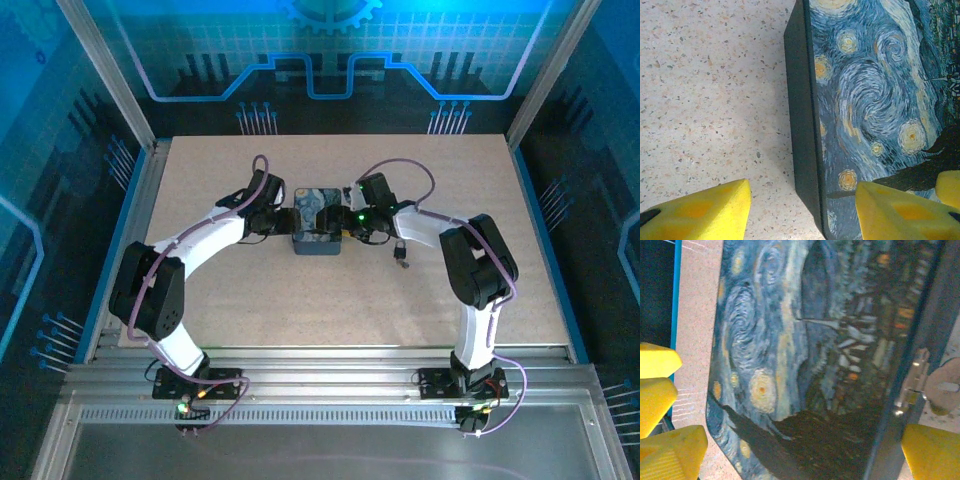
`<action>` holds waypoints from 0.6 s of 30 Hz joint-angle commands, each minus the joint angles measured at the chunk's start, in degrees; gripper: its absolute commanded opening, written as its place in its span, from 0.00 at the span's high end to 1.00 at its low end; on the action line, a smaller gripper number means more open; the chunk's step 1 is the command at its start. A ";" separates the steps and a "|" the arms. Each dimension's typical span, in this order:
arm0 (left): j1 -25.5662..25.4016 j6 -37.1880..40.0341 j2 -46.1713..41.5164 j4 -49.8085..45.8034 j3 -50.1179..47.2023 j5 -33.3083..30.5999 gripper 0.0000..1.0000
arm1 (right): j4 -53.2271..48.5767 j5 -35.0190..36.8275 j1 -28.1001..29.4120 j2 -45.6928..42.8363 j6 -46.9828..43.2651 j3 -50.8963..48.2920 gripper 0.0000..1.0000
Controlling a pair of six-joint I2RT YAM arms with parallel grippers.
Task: Unlock the padlock with the key
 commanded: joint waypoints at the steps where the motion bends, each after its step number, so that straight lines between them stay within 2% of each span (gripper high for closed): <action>1: 1.20 -0.05 -2.29 0.03 0.27 -1.13 0.41 | -6.58 1.08 2.26 0.78 -3.47 3.89 0.00; 6: 4.67 2.08 -5.44 2.78 -2.34 0.28 0.38 | -4.79 -1.54 0.27 -6.38 -2.22 0.76 0.00; 7: 5.56 2.22 -6.60 4.41 -3.72 0.59 0.26 | -6.25 -0.44 -1.05 -8.85 -3.38 -0.41 0.00; 8: 6.28 2.25 -7.65 5.69 -4.83 0.90 0.11 | -8.35 0.93 -2.30 -10.98 -4.99 -1.37 0.00; 9: 7.20 2.25 -8.85 6.90 -6.20 0.97 0.01 | -10.89 3.13 -4.02 -13.31 -7.12 -2.45 0.00; 11: 9.28 2.19 -11.12 7.52 -7.98 -0.81 0.01 | -15.17 9.87 -6.95 -18.99 -13.15 -4.87 0.00; 13: 11.44 4.17 -13.37 9.32 -10.36 -3.16 0.01 | -15.12 20.29 -8.99 -24.49 -19.63 -8.85 0.00; 16: 14.09 10.87 -15.76 17.53 -16.61 -7.50 0.01 | -3.79 32.94 -12.10 -32.00 -27.23 -19.13 0.00; 18: 14.38 15.74 -17.44 24.16 -21.35 -11.13 0.01 | 1.88 36.60 -14.35 -34.66 -29.74 -24.40 0.00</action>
